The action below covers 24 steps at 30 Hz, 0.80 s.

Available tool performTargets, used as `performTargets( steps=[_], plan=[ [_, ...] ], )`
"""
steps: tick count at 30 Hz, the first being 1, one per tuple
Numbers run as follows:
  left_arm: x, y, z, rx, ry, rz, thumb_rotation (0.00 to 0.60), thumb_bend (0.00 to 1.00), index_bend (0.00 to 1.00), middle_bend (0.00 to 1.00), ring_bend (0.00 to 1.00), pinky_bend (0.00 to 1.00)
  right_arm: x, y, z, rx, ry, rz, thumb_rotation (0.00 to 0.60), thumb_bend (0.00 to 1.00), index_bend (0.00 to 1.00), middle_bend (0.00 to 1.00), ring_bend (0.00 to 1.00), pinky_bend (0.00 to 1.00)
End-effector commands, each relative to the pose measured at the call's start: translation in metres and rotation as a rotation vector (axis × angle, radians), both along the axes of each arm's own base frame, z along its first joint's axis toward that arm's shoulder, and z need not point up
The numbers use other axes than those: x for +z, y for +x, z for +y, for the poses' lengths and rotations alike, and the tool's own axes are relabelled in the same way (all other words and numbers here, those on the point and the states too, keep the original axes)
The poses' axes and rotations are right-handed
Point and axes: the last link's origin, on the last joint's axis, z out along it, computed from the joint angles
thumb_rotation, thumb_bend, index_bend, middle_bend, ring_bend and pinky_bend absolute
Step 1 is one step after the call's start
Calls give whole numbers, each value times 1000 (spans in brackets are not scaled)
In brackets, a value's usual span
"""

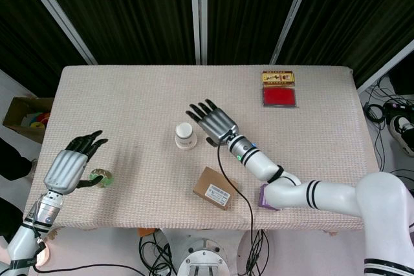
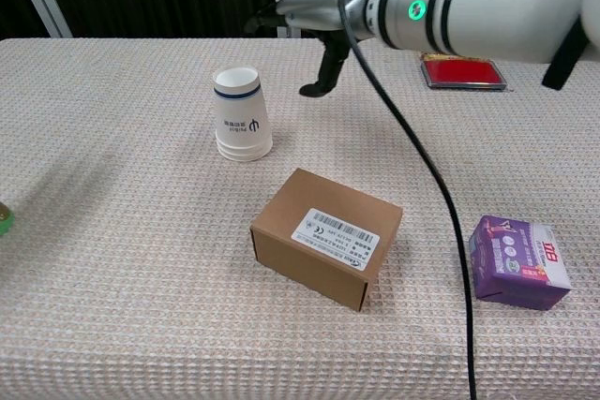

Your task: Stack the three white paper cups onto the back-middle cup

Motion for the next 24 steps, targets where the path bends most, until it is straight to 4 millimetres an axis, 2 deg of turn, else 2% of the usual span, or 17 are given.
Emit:
performTargets(
  steps=[1, 5, 8, 12, 15, 18, 24],
  plan=[
    [3, -8, 0, 3, 33, 38, 600, 153, 171, 67, 116, 165, 40, -46, 10, -79, -98, -25, 600, 275, 0, 0, 0, 0],
    [10, -22, 2, 30, 90, 81, 600, 152, 184, 67, 117, 165, 89, -98, 32, -139, -228, -81, 600, 298, 0, 45, 0, 18],
    [16, -31, 4, 52, 140, 95, 600, 152, 201, 78, 117, 165, 129, -145, 62, -212, -343, -130, 600, 309, 0, 105, 0, 43],
    [24, -41, 5, 61, 195, 152, 600, 157, 220, 89, 117, 165, 167, -197, 103, -295, -455, -190, 600, 315, 16, 134, 0, 56],
    [30, -47, 0, 74, 226, 210, 600, 157, 225, 95, 117, 165, 187, -229, 136, -349, -516, -245, 600, 315, 38, 143, 0, 58],
    [34, -50, -10, 104, 227, 206, 600, 158, 225, 99, 117, 165, 198, -257, 165, -399, -555, -277, 600, 314, 42, 144, 0, 58],
    [39, -54, -40, 145, 241, 196, 600, 157, 225, 99, 117, 163, 202, -289, 205, -435, -562, -323, 600, 315, 47, 143, 0, 58]
  ],
)
